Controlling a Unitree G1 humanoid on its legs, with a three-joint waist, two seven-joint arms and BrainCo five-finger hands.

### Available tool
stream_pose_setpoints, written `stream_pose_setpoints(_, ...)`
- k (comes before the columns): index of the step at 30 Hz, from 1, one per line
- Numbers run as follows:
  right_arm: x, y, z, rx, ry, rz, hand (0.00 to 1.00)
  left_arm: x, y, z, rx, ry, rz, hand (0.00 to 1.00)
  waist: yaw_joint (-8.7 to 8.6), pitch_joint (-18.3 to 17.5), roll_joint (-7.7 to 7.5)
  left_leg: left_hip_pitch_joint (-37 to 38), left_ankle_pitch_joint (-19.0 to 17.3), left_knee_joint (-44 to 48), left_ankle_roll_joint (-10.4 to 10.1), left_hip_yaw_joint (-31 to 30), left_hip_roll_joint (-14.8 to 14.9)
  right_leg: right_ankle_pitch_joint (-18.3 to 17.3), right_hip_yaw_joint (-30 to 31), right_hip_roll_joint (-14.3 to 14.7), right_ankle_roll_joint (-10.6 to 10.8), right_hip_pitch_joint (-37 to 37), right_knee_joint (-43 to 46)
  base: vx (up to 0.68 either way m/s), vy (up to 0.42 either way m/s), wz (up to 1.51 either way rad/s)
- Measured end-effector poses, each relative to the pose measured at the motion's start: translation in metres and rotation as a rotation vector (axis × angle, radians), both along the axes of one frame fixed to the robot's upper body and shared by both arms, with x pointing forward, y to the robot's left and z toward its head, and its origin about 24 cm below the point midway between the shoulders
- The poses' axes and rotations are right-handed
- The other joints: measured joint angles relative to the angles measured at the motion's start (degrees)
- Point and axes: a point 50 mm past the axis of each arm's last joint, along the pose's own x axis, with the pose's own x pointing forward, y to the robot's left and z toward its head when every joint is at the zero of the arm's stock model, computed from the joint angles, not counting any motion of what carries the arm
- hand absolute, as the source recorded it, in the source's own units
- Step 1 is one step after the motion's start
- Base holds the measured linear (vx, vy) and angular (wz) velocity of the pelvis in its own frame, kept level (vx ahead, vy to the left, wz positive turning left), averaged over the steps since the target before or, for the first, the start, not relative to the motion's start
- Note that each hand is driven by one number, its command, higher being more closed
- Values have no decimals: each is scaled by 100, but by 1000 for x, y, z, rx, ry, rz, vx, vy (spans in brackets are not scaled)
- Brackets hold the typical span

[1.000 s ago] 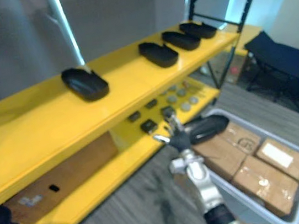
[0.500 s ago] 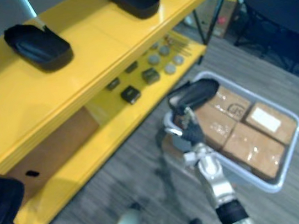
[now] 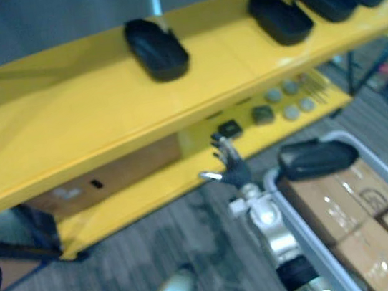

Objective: Walk over and take plastic housings, then place them on the shelf

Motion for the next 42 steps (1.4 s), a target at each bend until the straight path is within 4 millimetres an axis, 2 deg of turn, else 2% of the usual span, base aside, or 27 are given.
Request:
stream_pose_setpoints(3, -2, -4, -5, -31, 20, -14, 0, 7, -6, 3, 8, -1, -61, 100, -28, -23, 36, -83, 52, 295, 4, 233, -41, 28, 452, -117, -16, 4, 247, 67, 94, 29)
stream_pose_setpoints(4, -3, -6, -7, -32, 24, -22, 0, 15, -10, 5, 18, -8, -109, 100, -71, -20, 40, -134, 56, 400, 11, 317, -19, 28, 823, -108, -17, -82, 383, -16, 54, 19)
stream_pose_setpoints(7, -7, -12, -10, -30, 22, -45, 0, 35, -18, 10, 40, -20, -233, 100, -301, -18, 49, -194, 76, 351, 39, 255, 65, -11, 1753, 70, -65, -330, 547, -43, 8, 9)
stream_pose_setpoints(9, -11, -18, -12, -49, 23, -67, 0, 47, -21, 13, 45, -28, -295, 100, -406, -8, 65, -270, 195, 159, 5, 267, 111, -91, 1974, 149, -156, -495, 506, -112, -26, -3)
stream_pose_setpoints(11, -9, -26, -9, -83, -1, -96, 0, 58, -24, 17, 58, -55, -336, 100, -494, 6, 63, -415, 410, -98, -37, 302, 160, -173, 2073, 217, -142, -672, 315, -145, -61, -9)
stream_pose_setpoints(13, -3, -33, 2, -129, -46, -104, 0, 66, -26, 22, 63, -99, -352, 100, -633, 146, 174, -476, 739, -443, -120, 341, 262, -207, 2223, 349, -150, -783, -5, -178, -86, -16)
stream_pose_setpoints(15, -1, -35, 5, -152, -66, -109, 0, 69, -28, 24, 71, -104, -370, 100, -651, 179, 195, -443, 898, -673, -167, 406, 360, -211, 2316, 422, -143, -857, -136, -177, -99, -26)
stream_pose_setpoints(19, 5, -31, 27, -137, -158, -113, 0, 73, -29, 24, 67, -118, -389, 100, -787, 377, 235, -339, 1290, -1243, -204, 632, 677, -254, 2653, 595, -55, -1186, -138, -174, -100, -29)
stream_pose_setpoints(24, 5, -39, 31, -147, -176, -145, 0, 78, -29, 23, 54, -138, -396, 100, -950, 558, 279, -294, 1442, -1402, -183, 783, 744, -320, 2780, 562, -29, -1373, 27, -101, -17, -12)
stream_pose_setpoints(27, -1, -48, 25, -143, -157, -184, 0, 85, -35, 23, 58, -139, -444, 100, -963, 605, 239, -426, 1235, -965, -156, 760, 600, -545, 2697, 383, 31, -1357, 341, 3, 31, 18)
stream_pose_setpoints(28, -3, -51, 24, -137, -150, -199, 0, 86, -36, 23, 72, -124, -459, 100, -960, 633, 229, -516, 1070, -656, -157, 753, 546, -641, 2680, 333, 2, -1326, 479, 55, 86, 28)
stream_pose_setpoints(30, -14, -58, 13, -113, -114, -258, 0, 85, -39, 22, 133, -29, -499, 100, -962, 698, 148, -707, 462, 204, 28, 818, 429, -701, 2610, 215, 3, -1132, 818, 114, 126, 25)
stream_pose_setpoints(31, -15, -59, 13, -112, -112, -262, 0, 85, -39, 22, 138, -16, -503, 100, -960, 703, 155, -718, 414, 277, 21, 815, 425, -686, 2651, 191, -20, -1151, 956, 104, 93, 21)
stream_pose_setpoints(32, -22, -61, 9, -106, -104, -279, 0, 85, -41, 20, 162, 32, -521, 100, -979, 714, 170, -749, 237, 542, 61, 757, 381, -546, 2857, 96, -254, -1385, 1624, 110, 156, 26)
stream_pose_setpoints(33, -26, -61, 7, -95, -109, -294, 0, 86, -43, 22, 189, 60, -538, 100, -1009, 721, 144, -739, 118, 628, 114, 740, 352, -258, 3226, 68, -568, -1697, 2225, 110, 189, 28)
stream_pose_setpoints(34, -27, -61, 7, -90, -115, -298, 0, 87, -42, 24, 205, 68, -547, 100, -1019, 722, 116, -720, 87, 622, 148, 738, 333, -48, 3433, 67, -593, -1840, 2465, 158, 224, 21)
stream_pose_setpoints(35, -26, -61, 10, -97, -133, -302, 0, 90, -41, 30, 248, 79, -564, 100, -1048, 724, 91, -661, 53, 586, 227, 689, 301, 502, 3712, 64, -542, -2109, 2875, 175, 150, 22)
stream_pose_setpoints(36, -24, -61, 13, -103, -156, -304, 0, 92, -41, 35, 280, 79, -574, 100, -1107, 732, 105, -599, 46, 573, 284, 575, 293, 731, 3837, 54, -514, -2295, 3161, 236, 141, 34)
stream_pose_setpoints(37, -22, -64, 19, -123, -192, -316, 0, 100, -40, 46, 328, 55, -590, 100, -1124, 752, 141, -465, -10, 518, 373, 434, 262, 33, 3969, 132, -401, -2484, 3289, 210, 87, 29)
stream_pose_setpoints(38, -19, -66, 22, -140, -205, -319, 0, 103, -40, 49, 337, 40, -593, 100, -1121, 748, 135, -397, -16, 462, 383, 417, 262, -145, 3974, 190, -355, -2550, 3162, 172, 57, 17)
stream_pose_setpoints(40, -11, -75, 39, -164, -269, -352, 0, 113, -38, 55, 337, 1, -601, 100, -1137, 754, 166, -173, -29, 271, 385, 366, 265, -342, 4132, 405, -370, -2730, 2117, 184, 34, 12)
stream_pose_setpoints(41, -10, -79, 43, -173, -283, -362, 0, 116, -38, 56, 331, -4, -606, 100, -1179, 733, 195, -165, -51, 269, 378, 304, 264, -340, 4271, 503, -367, -2767, 1771, 214, 1, 46)
stream_pose_setpoints(42, -9, -87, 50, -194, -307, -381, 0, 123, -37, 56, 313, -12, -614, 100, -1273, 699, 210, -138, -126, 299, 357, 119, 255, -277, 4652, 680, -271, -2863, 1211, 208, -66, 75)
